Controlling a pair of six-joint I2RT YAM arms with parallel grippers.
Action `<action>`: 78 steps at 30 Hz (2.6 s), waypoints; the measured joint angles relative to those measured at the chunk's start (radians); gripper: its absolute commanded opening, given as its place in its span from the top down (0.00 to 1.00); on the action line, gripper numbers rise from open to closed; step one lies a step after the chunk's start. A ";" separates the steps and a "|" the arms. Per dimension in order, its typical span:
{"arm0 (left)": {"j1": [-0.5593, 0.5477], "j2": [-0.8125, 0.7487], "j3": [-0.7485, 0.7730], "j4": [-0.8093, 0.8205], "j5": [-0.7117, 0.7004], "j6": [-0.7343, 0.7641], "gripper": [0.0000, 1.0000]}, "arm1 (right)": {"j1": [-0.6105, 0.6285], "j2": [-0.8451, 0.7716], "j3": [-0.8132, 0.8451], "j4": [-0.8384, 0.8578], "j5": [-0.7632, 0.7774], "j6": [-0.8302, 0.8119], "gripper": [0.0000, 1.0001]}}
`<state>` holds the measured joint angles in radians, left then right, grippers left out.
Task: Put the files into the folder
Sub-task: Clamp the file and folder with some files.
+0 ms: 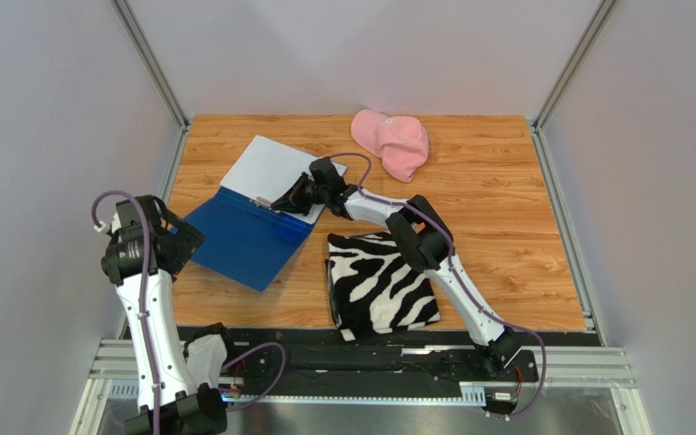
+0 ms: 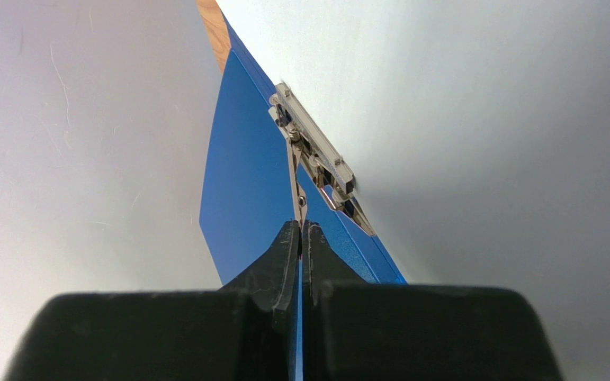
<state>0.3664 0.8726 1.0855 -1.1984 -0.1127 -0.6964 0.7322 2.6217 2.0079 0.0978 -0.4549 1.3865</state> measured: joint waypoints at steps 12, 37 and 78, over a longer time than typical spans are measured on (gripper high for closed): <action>0.066 -0.059 -0.357 0.215 0.207 -0.175 0.01 | -0.002 0.000 0.000 0.002 0.001 0.009 1.00; 0.064 0.018 -0.388 0.525 0.365 -0.151 1.00 | -0.013 -0.014 -0.018 0.018 0.007 -0.024 1.00; 0.035 0.161 -0.031 0.159 0.239 0.294 1.00 | 0.161 -0.238 -0.289 -0.077 0.184 -0.417 1.00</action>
<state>0.4019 1.0340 1.0542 -1.0389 0.1265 -0.4026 0.8928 2.3833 1.7187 0.0204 -0.2710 0.9695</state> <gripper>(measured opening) 0.008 0.008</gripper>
